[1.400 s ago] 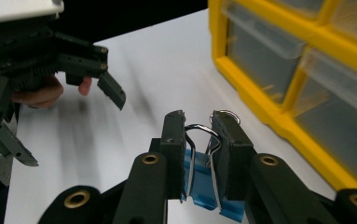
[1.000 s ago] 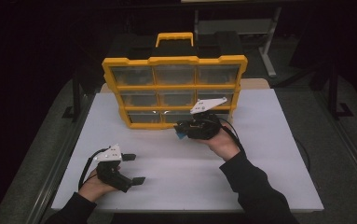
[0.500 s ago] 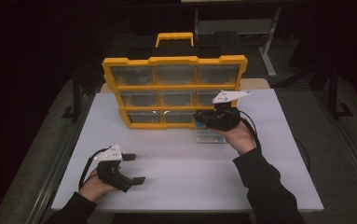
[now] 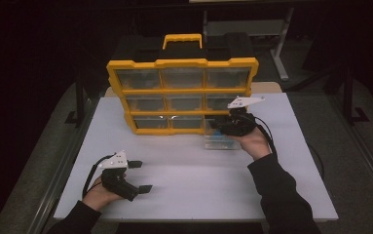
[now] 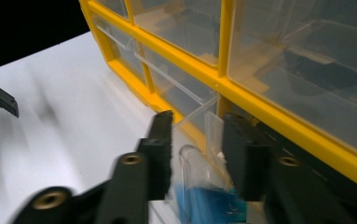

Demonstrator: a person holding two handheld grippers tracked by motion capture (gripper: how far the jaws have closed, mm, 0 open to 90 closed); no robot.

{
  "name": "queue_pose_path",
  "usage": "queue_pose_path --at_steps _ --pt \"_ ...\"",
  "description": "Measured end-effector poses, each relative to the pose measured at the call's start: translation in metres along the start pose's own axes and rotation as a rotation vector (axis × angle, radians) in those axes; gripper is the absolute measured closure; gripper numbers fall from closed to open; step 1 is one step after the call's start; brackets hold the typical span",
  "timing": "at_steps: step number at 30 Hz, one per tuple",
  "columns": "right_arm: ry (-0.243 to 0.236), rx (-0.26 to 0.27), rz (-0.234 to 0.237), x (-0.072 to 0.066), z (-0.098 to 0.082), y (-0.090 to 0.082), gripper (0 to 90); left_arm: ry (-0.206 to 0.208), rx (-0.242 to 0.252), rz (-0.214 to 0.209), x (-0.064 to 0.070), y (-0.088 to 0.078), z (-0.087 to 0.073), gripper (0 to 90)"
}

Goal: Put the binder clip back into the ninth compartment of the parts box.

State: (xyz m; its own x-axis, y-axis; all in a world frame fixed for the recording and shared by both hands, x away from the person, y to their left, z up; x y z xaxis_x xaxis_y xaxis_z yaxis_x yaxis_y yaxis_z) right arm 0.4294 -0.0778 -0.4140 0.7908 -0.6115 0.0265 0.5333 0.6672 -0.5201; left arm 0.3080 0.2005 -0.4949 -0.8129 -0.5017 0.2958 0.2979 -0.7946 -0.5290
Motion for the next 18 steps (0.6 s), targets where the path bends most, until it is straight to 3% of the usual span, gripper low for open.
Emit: queue_pose_path --at_steps 8,18 --pt "0.005 0.011 -0.020 -0.001 -0.002 -0.011 48.3 -0.001 0.002 -0.003 0.000 0.000 0.001 0.0" --pt "0.005 0.021 -0.019 -0.004 -0.017 -0.036 43.6 -0.002 0.003 0.001 0.000 0.000 0.001 0.0"
Point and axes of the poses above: each handheld gripper's, and its own axes: y roughly forward along the jaws, z roughly out of its top, x roughly to its right, the point moved 8 cm from there along y, roughly forward along the jaws, and after that the axes turned 9 degrees about -y, right-handed, at the moved point
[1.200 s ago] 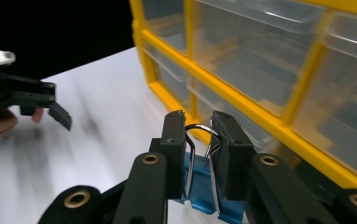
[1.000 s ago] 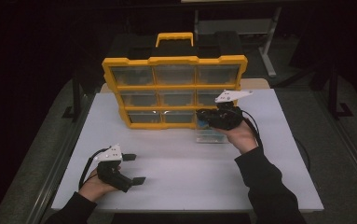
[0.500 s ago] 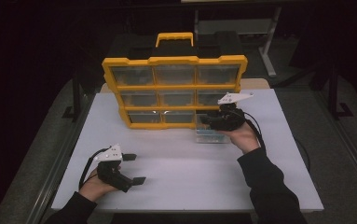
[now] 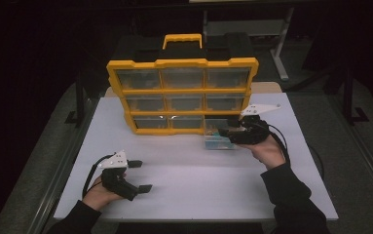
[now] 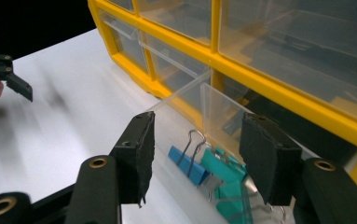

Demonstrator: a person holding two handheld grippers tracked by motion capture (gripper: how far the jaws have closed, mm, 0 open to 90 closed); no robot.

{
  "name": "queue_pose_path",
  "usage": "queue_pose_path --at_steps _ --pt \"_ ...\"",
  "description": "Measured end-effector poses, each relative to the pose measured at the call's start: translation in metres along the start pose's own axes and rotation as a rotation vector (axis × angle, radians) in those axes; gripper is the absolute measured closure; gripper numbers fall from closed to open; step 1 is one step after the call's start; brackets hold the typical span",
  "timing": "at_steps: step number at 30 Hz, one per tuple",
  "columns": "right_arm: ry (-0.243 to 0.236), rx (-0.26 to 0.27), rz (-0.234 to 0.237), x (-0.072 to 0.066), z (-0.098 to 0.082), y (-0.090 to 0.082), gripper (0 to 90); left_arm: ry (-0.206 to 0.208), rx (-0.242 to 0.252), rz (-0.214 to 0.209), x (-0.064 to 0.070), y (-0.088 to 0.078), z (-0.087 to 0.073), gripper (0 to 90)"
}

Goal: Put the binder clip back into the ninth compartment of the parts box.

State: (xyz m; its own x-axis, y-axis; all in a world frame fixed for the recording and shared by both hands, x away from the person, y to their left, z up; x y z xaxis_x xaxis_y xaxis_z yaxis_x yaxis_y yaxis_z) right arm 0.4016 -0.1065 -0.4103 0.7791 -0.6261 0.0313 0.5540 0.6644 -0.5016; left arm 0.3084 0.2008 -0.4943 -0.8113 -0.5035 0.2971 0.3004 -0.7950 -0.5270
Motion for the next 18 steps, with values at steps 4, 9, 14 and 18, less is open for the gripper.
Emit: queue_pose_path --at_steps 4,9,14,18 --pt "-0.007 -0.004 -0.001 -0.002 -0.006 -0.008 41.9 0.001 -0.001 -0.001 0.000 0.000 0.000 0.0" --pt "-0.007 -0.006 0.005 -0.005 -0.013 -0.016 40.0 0.004 -0.002 0.001 -0.001 -0.001 0.000 0.0" --pt "-0.007 -0.013 0.005 -0.008 -0.023 -0.024 37.3 0.003 -0.001 0.001 0.000 0.000 0.000 0.0" --pt "-0.004 -0.016 0.012 -0.011 -0.032 -0.029 34.3 0.001 0.000 0.000 0.000 0.000 0.000 0.0"
Point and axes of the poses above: each handheld gripper's, and its own axes: y roughly forward along the jaws, z roughly out of its top, x roughly to its right, the point moved 8 cm from there along y, roughly forward along the jaws, and after that the axes turned 9 degrees about -y, right-handed, at the moved point
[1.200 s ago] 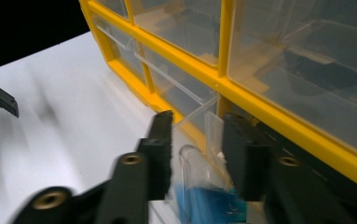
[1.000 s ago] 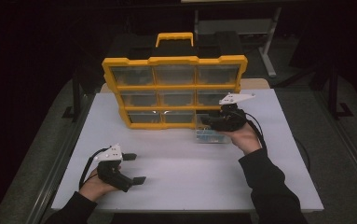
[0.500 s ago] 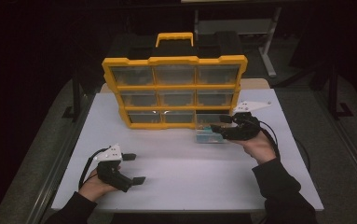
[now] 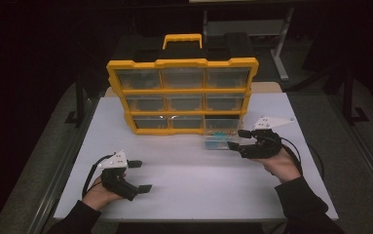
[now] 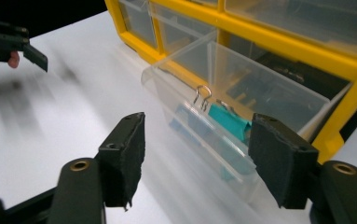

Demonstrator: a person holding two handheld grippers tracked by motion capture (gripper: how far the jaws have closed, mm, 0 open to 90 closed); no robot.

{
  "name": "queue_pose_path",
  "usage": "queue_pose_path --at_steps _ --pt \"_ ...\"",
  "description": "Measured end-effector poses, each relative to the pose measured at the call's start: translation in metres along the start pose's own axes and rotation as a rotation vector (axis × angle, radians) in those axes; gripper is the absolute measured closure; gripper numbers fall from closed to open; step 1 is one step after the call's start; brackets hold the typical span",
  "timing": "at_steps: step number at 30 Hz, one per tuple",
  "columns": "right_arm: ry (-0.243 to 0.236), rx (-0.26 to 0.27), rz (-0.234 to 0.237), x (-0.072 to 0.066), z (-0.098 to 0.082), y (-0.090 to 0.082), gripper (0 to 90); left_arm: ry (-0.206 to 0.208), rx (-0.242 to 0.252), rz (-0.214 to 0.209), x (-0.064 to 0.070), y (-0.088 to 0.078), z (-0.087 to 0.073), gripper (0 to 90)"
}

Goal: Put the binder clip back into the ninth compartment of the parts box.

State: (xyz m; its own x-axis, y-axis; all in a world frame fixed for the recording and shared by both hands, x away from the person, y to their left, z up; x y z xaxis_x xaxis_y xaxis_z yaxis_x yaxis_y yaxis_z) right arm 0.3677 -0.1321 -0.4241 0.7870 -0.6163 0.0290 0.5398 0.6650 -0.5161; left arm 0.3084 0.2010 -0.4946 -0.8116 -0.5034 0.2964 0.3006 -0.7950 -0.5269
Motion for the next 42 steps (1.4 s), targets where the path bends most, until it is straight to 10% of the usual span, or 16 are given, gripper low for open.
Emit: queue_pose_path --at_steps 42 --pt "0.009 -0.016 -0.057 -0.028 -0.081 -0.015 0.0 0.005 -0.002 0.012 -0.001 0.000 -0.001 0.0"
Point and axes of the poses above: each handheld gripper's, and its own axes: y roughly forward along the jaws, z roughly out of its top, x roughly to its right, the point moved 8 cm from there along y, roughly forward along the jaws, and after that the axes turned 9 degrees about -y, right-handed, at the moved point
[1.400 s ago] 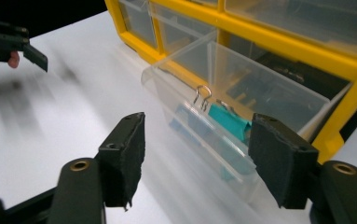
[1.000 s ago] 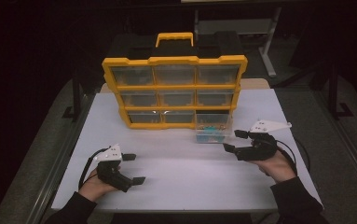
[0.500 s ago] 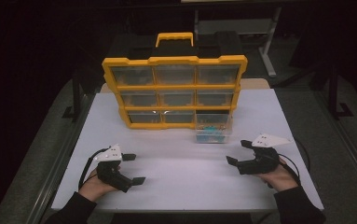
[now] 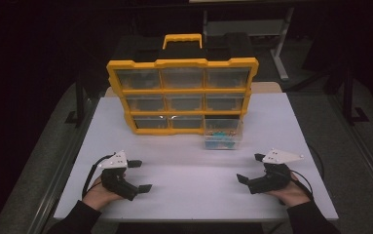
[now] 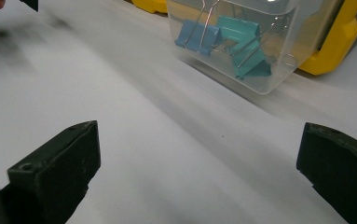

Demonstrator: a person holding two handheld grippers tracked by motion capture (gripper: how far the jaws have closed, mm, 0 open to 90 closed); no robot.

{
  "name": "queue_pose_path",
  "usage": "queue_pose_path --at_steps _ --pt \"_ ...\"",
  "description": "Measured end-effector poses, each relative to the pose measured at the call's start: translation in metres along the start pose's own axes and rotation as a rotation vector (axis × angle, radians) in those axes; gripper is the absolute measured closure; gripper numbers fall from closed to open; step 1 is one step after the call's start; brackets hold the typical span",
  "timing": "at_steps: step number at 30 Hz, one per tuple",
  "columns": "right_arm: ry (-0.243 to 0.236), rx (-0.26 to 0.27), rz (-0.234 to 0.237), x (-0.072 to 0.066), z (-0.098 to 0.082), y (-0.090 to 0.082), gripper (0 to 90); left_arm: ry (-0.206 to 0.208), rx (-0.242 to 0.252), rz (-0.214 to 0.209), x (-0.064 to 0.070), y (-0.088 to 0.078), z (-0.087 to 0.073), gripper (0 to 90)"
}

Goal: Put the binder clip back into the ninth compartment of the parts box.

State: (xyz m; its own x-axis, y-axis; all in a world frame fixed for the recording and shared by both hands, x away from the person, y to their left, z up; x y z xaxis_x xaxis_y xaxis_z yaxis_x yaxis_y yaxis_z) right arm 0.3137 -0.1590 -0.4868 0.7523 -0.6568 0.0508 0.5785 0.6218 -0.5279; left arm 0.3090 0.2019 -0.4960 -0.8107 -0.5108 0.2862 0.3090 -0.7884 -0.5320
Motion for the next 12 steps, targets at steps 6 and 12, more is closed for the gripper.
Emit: queue_pose_path --at_steps 6,12 --pt "-0.006 -0.004 0.013 -0.0035 0.0006 0.0042 0.0 -0.005 0.005 0.003 -0.0009 0.0004 0.0000 0.0" --pt "-0.010 -0.012 0.023 -0.0048 0.0000 0.0064 0.0 -0.004 -0.003 0.008 -0.0017 0.0009 -0.0011 0.0"
Point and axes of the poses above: each handheld gripper's, and its own axes: y roughly forward along the jaws, z roughly out of its top, x roughly to its right, the point moved 8 cm from there along y, roughly forward along the jaws, and after that the axes turned 9 degrees about -y, right-handed, at the moved point
